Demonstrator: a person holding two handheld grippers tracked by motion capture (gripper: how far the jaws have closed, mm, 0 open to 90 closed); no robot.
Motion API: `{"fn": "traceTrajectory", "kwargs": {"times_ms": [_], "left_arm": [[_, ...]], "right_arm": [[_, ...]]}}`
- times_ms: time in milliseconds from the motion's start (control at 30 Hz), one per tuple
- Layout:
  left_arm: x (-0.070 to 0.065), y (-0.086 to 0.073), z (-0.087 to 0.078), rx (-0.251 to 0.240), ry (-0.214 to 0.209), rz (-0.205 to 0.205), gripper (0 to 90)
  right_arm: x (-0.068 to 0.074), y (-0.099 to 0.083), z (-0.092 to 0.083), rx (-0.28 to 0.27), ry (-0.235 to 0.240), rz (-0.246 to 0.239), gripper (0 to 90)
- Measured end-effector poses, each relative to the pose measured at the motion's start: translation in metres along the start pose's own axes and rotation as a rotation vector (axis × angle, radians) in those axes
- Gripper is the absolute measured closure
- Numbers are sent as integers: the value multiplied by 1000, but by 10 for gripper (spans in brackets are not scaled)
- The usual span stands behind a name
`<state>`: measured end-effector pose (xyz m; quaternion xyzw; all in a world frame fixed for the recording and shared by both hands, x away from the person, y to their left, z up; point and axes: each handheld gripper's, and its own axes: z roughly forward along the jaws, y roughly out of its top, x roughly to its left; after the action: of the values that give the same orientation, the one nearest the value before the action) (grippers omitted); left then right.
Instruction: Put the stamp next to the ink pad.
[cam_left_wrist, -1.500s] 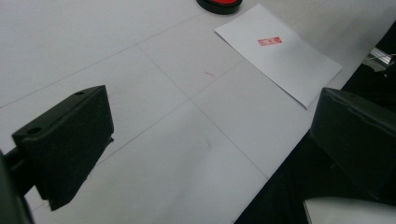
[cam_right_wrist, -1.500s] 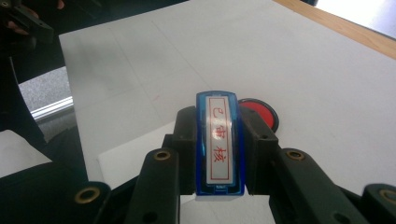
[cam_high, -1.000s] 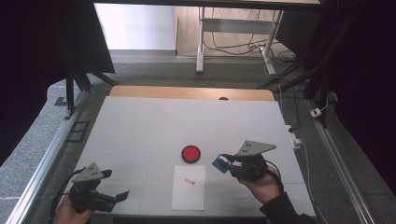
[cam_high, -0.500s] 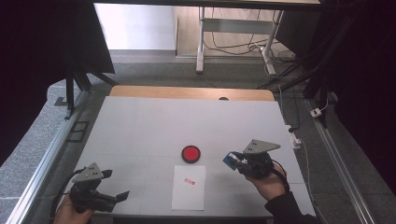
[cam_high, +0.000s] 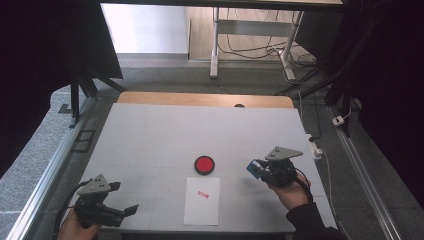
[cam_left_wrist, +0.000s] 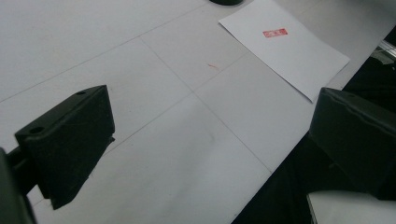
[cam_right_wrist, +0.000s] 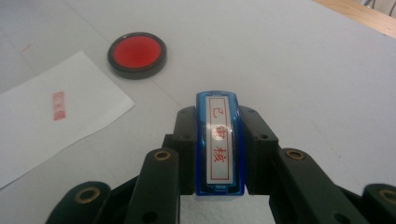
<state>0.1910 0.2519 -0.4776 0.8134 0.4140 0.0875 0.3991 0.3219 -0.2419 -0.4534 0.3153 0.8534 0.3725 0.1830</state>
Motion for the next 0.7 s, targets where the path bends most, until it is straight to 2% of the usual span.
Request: {"fn": "traceTrajectory", "kwargs": {"times_ms": [367,700], "left_arm": [[0,0,1,6,2,2,10],[0,1,1,12,3,4,13]], "right_arm": [[-13,-2,18,16,-27,29,708],[-12,-4,36,45,-21,25,707]]}}
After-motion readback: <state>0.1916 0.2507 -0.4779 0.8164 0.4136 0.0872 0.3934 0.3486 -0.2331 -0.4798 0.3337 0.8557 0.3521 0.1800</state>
